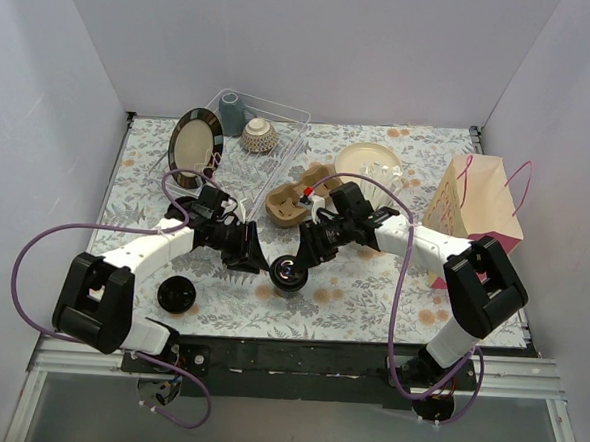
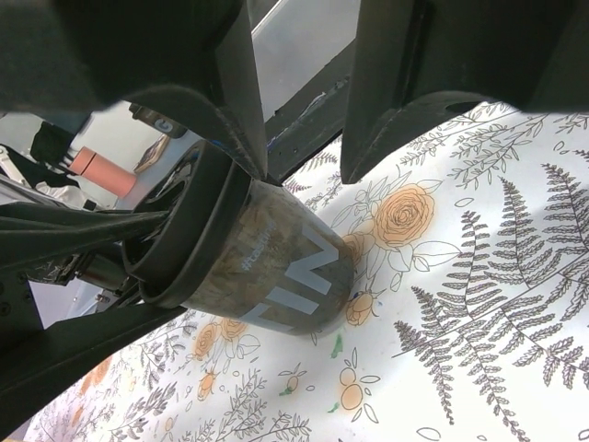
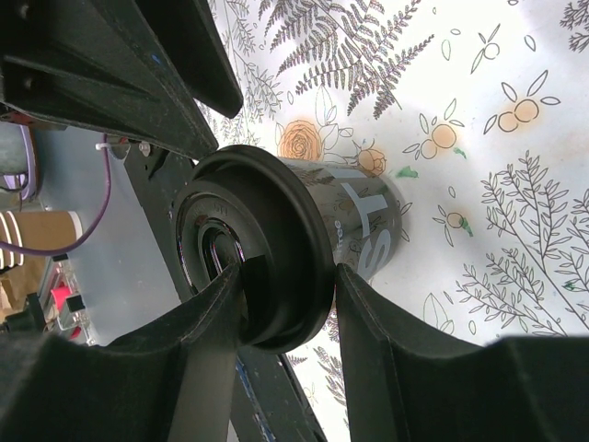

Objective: Pack the takeout coffee

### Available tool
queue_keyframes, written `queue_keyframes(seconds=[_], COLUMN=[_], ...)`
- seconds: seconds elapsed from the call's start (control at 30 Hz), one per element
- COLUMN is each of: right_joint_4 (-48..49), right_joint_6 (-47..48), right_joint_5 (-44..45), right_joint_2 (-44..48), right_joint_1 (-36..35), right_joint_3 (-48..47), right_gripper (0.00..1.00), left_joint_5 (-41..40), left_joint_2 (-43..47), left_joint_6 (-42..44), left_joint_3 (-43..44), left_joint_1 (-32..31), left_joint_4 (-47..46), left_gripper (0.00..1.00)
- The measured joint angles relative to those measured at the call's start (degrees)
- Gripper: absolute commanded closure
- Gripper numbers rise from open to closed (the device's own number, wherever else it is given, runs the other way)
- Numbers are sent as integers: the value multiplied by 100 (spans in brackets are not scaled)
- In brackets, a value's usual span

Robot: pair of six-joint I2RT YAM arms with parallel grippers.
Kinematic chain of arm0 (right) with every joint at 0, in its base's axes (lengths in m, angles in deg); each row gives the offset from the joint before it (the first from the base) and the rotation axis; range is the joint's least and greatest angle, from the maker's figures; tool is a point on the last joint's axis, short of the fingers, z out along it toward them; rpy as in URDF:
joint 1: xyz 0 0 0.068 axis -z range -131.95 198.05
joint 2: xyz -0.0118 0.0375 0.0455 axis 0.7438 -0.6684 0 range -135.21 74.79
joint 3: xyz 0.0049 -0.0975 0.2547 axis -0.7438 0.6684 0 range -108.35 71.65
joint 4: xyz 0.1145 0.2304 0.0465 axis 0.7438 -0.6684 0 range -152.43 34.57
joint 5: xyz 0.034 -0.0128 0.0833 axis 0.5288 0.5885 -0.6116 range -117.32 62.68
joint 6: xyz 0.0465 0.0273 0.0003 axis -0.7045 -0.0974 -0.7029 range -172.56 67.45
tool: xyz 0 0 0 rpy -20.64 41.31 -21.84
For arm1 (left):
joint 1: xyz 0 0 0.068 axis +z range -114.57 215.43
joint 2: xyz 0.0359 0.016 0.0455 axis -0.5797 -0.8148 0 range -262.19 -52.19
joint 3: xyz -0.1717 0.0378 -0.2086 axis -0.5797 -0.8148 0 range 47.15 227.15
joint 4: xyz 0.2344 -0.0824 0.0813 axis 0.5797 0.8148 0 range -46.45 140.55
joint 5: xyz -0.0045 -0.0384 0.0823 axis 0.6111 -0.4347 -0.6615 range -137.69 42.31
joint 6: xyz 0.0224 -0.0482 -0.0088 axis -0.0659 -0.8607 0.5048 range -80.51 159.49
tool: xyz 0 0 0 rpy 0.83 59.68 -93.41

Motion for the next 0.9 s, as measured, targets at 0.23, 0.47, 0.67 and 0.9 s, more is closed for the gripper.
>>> queue_keyframes(seconds=[0.23, 0.47, 0.67, 0.9], right_joint_4=[-9, 7, 48, 61], right_joint_6=[-2, -13, -35, -61], right_joint_5=[-24, -37, -55, -57], right_joint_2=[-7, -7, -7, -7], right_joint_1=[4, 9, 11, 11], right_joint_3=[0, 13, 35, 39], right_gripper=[54, 54, 55, 55], left_joint_5=[-70, 22, 138, 140], left_joint_2=[42, 391, 498, 494], left_joint_6=[-109, -380, -509, -636], left_joint_3=[-52, -50, -170, -420], left_joint_1=[4, 9, -39, -203], left_joint_4=[-13, -149, -389, -494], left_gripper=[59, 60, 64, 66])
